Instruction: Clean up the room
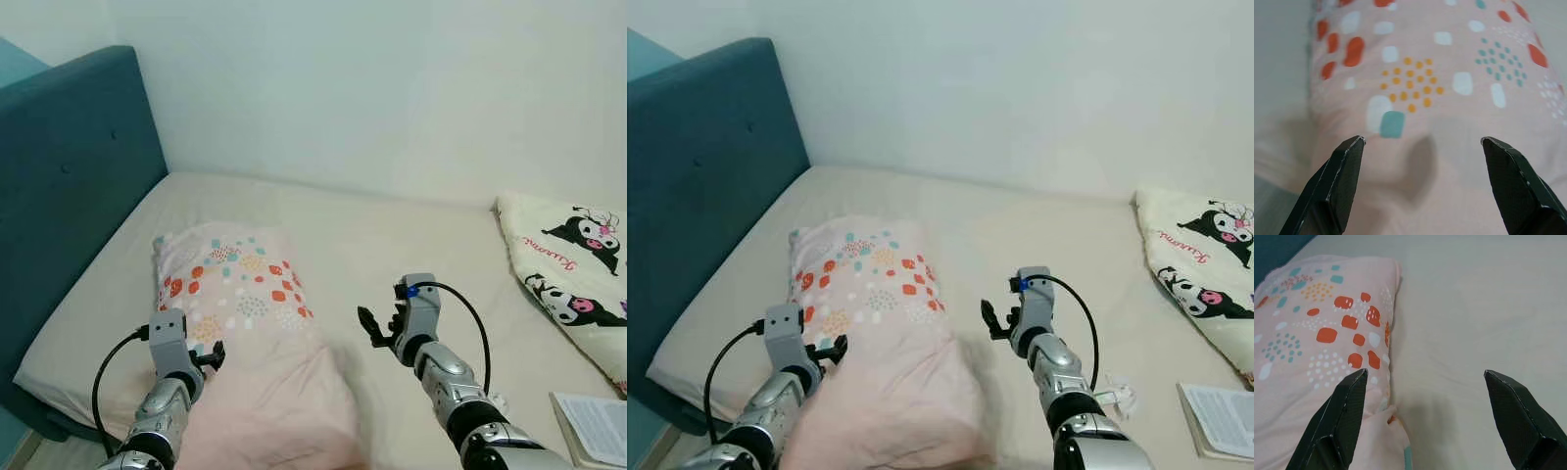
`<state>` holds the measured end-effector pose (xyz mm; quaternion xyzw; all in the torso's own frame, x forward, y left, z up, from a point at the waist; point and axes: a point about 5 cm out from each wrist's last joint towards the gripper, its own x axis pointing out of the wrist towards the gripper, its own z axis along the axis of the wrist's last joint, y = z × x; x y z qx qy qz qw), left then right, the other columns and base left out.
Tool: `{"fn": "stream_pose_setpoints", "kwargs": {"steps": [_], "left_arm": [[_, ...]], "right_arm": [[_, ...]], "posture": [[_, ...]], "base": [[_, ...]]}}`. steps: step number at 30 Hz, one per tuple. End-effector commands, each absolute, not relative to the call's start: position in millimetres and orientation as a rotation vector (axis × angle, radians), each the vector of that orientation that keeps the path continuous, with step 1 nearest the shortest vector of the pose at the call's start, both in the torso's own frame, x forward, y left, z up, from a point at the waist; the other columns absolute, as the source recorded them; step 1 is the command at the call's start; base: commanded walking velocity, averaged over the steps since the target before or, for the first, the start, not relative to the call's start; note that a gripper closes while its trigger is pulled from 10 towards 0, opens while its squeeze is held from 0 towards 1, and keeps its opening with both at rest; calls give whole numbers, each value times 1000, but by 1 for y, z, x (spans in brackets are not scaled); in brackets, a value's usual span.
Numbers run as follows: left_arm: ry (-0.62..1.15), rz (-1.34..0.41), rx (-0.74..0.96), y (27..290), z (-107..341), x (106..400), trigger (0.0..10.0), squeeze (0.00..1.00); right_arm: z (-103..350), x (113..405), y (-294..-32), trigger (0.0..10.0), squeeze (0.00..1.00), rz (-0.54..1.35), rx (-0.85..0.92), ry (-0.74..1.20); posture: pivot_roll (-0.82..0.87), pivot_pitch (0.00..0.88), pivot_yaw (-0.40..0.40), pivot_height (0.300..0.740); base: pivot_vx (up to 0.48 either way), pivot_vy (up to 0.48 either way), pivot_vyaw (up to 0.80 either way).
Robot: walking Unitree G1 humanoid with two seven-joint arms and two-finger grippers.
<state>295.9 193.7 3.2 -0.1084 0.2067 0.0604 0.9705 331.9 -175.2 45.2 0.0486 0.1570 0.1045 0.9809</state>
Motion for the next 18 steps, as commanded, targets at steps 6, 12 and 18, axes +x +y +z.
{"fn": "stream_pose_setpoints", "kwargs": {"steps": [6, 12, 18], "left_arm": [[370, 191, -182, 203, 15, 305, 10000, 0], [337, 222, -24, 221, 26, 309, 10000, 0], [349, 260, 93, 236, 27, 305, 10000, 0]], "right_arm": [[45, 330, -175, 10000, 0, 200, 106, 292], [39, 326, -165, 10000, 0, 241, 137, 316], [36, 323, -161, 10000, 0, 258, 122, 326]], "posture": [[-87, 0, -23, 740], [-90, 0, -20, 740], [-100, 0, -32, 740]], "base": [[0, 0, 0], [0, 0, -771], [0, 0, -769]]}}
